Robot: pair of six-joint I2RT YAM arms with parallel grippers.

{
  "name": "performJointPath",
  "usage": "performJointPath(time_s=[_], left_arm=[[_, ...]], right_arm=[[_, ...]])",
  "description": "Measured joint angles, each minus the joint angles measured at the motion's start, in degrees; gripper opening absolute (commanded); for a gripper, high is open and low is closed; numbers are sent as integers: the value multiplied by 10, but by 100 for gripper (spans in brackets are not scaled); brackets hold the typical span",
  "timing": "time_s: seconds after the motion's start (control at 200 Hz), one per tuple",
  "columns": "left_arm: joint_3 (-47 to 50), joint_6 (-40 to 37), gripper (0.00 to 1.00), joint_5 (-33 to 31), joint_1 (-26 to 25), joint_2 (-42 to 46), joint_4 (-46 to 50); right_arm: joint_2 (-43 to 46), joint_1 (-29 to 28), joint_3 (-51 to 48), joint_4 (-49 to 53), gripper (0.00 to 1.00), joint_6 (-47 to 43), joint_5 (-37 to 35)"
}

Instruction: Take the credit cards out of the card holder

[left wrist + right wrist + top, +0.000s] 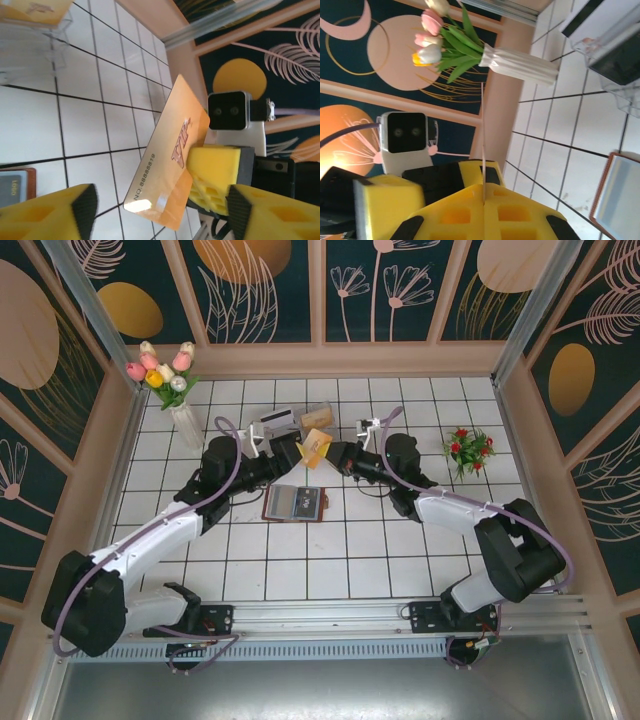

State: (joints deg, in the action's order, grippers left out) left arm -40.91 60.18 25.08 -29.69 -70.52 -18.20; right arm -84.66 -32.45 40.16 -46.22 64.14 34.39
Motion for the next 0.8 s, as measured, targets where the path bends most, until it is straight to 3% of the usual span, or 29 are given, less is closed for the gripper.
performJointPath(time_s=[0.22, 0.601, 0.681, 0.801], left_arm=[[2, 37, 32, 32, 0, -7, -57], [6, 54, 0, 28, 0, 2, -90], [-3, 46, 0, 30, 1, -5, -89], [-32, 12, 0, 29, 0, -23, -76]], right_arm=[[0, 3, 0, -40, 4, 29, 2], [0, 7, 0, -75, 5, 63, 12], [1, 10, 1, -75, 14, 64, 11], [9, 11, 7, -36, 43, 50, 12]])
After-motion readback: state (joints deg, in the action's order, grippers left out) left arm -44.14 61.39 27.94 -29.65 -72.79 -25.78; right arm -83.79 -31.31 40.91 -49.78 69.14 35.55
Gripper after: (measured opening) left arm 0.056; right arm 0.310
